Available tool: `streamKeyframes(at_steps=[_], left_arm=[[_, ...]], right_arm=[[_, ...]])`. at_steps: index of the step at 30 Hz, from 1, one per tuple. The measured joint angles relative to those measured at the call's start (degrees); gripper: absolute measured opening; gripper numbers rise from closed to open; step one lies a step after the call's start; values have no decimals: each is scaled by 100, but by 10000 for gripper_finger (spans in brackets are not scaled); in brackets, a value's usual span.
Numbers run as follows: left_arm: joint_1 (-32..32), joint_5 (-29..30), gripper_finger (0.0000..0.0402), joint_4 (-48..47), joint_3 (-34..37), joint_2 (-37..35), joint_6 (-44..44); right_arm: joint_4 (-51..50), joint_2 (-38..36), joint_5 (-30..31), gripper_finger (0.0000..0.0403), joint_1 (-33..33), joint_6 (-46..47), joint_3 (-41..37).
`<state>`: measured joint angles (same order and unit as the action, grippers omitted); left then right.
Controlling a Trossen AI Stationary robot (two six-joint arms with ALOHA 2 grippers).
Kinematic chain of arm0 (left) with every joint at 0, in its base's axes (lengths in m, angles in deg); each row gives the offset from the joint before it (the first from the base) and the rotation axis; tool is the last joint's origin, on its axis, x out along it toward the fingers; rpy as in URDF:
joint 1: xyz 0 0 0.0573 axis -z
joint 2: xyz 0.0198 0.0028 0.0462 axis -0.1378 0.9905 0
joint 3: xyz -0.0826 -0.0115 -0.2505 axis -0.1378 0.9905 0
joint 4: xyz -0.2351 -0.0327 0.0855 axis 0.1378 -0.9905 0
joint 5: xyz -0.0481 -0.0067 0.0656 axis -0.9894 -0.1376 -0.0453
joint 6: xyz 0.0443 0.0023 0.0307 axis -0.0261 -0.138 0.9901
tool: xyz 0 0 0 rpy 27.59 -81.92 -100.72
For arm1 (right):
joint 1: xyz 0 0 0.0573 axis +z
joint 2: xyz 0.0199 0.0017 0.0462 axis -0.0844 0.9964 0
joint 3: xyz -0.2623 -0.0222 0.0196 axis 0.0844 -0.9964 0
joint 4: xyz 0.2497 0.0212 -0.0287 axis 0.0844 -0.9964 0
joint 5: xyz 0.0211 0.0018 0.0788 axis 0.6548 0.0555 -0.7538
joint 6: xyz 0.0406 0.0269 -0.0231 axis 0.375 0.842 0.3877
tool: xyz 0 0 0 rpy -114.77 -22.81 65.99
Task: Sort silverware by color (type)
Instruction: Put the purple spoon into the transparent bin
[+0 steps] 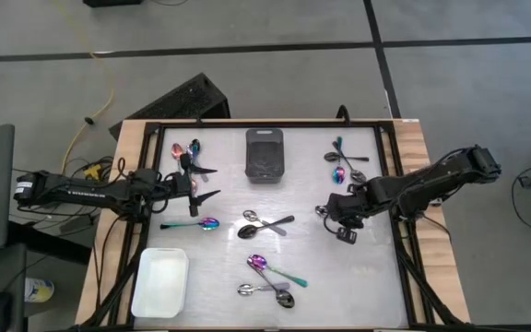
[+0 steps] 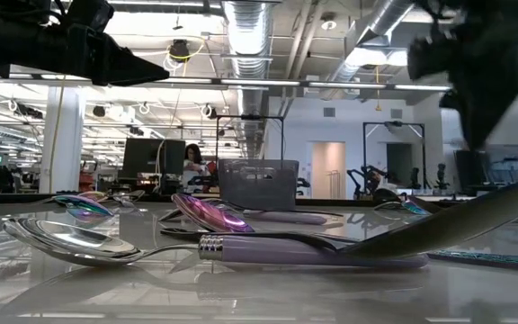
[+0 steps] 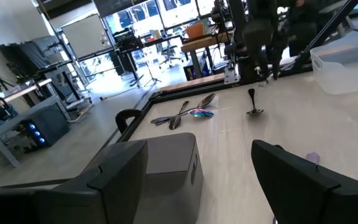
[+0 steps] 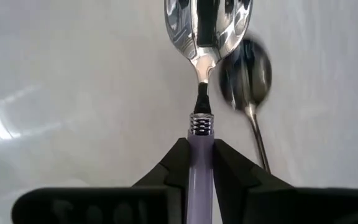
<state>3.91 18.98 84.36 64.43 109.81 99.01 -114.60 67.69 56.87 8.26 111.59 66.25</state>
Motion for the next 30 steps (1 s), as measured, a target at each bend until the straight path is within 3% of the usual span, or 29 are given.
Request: streamKeyframes(at_steps=[5,11,20,26,30], left_arm=[[0,0,276,2,0,-1,62],[0,0,276,4,0,-1,57],[0,-3,276,13,0,1,-3],[0,-4,276,24,0,-1,-46],[0,-4,276,23,0,2,-54]], right_arm=[[178,0,-4,74,20,134,564],[293,-6,-403,75,328,1309,1075],[377,50,-875,75,2021,5245,1155],[725,159,-248,75,3456,7929,1157],[791,400,-143,75,4243,9355,1155]])
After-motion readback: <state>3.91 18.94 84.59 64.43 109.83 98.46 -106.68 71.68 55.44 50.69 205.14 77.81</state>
